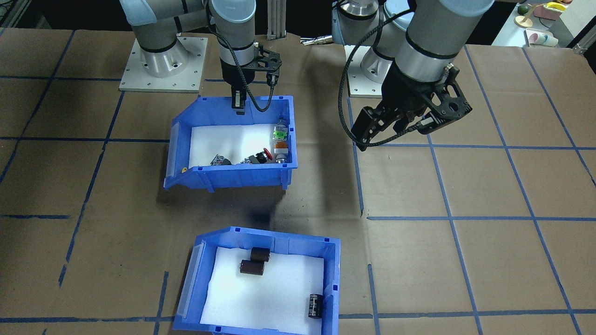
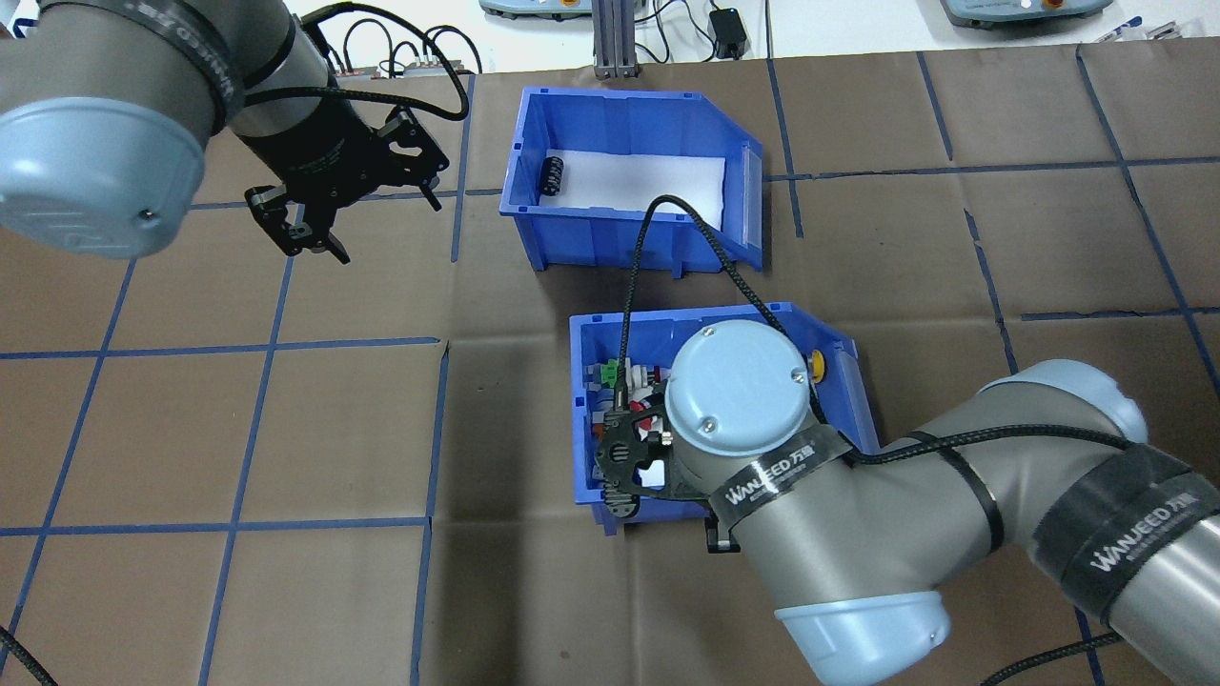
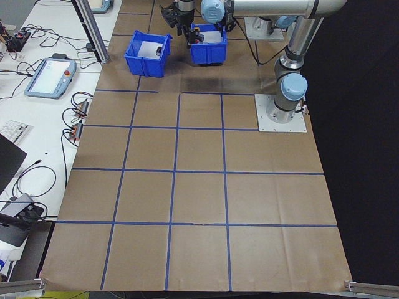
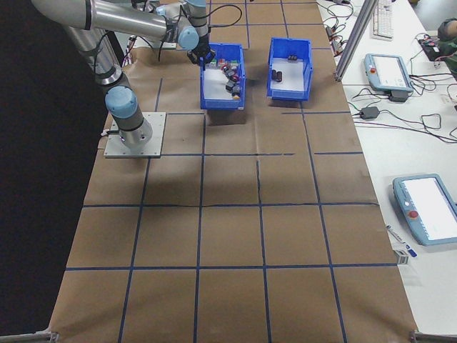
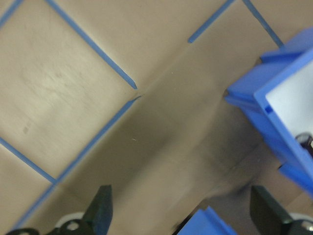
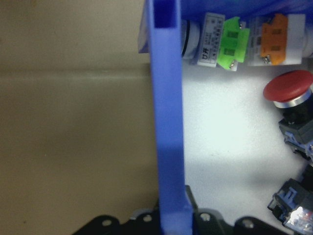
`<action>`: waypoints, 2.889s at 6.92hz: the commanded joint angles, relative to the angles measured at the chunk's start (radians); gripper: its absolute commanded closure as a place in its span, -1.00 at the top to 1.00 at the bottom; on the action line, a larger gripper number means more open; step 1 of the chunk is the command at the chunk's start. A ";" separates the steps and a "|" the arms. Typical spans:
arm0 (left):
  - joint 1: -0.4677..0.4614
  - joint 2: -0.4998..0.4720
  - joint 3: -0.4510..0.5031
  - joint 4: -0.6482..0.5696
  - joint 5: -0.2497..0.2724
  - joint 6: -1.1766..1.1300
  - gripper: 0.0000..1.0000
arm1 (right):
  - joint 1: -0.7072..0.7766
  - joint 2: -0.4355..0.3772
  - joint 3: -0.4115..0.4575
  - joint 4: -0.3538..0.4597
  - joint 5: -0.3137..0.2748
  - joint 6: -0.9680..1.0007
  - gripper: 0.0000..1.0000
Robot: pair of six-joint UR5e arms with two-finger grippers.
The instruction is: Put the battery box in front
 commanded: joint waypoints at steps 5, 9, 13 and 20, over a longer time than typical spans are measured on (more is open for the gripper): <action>0.014 0.118 0.024 -0.169 0.105 0.534 1.00 | 0.038 0.044 -0.003 -0.039 0.061 0.057 1.00; 0.015 0.142 -0.046 -0.157 0.098 0.545 1.00 | -0.002 -0.063 -0.115 0.176 0.064 0.057 1.00; 0.014 0.167 -0.063 -0.147 0.096 0.530 1.00 | -0.404 -0.068 -0.305 0.317 0.071 0.334 1.00; 0.014 0.185 -0.100 -0.128 0.090 0.525 1.00 | -0.502 0.087 -0.501 0.331 0.058 1.152 1.00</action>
